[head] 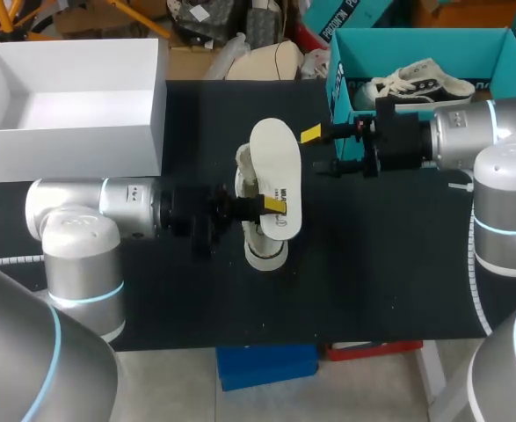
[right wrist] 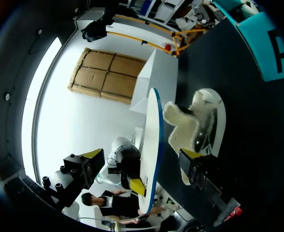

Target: Take the shoe out of the shoebox, open the shoe tongue, remove and reinsert the insole, then place the shoe into the shoebox

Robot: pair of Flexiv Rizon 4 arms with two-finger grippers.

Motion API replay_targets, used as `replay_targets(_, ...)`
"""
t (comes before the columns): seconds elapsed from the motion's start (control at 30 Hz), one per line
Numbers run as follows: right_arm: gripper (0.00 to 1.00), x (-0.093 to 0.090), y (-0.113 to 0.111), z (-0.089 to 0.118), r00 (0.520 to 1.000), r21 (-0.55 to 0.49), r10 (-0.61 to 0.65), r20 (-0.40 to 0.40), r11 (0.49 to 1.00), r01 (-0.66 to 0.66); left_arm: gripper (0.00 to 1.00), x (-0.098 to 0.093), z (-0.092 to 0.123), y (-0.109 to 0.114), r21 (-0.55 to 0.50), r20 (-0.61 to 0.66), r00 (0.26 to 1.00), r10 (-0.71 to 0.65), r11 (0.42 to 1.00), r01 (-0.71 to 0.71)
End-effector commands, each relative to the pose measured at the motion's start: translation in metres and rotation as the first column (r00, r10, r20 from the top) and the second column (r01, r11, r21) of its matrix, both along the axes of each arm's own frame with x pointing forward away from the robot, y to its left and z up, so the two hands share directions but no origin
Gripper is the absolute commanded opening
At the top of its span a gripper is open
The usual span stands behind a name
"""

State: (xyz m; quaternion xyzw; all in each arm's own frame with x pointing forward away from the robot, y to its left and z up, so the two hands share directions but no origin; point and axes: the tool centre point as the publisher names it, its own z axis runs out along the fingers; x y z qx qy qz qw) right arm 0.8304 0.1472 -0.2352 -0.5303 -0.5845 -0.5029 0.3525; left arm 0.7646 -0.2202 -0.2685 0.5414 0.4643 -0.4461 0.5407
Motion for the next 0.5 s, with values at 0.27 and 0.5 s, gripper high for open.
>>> replay_targets(0.27,1.00,-0.0022,-0.0010,-0.0056,1.000,0.019,0.013,-0.003,1.000,-0.013,0.00,-0.0009,0.0003,-0.0001,0.004,0.002,1.000,0.000,1.000,0.000)
replay_targets(0.5,1.00,-0.0022,-0.0010,-0.0056,1.000,0.019,0.013,-0.003,1.000,-0.013,0.00,-0.0009,0.0003,-0.0001,0.004,0.002,1.000,0.000,1.000,0.000)
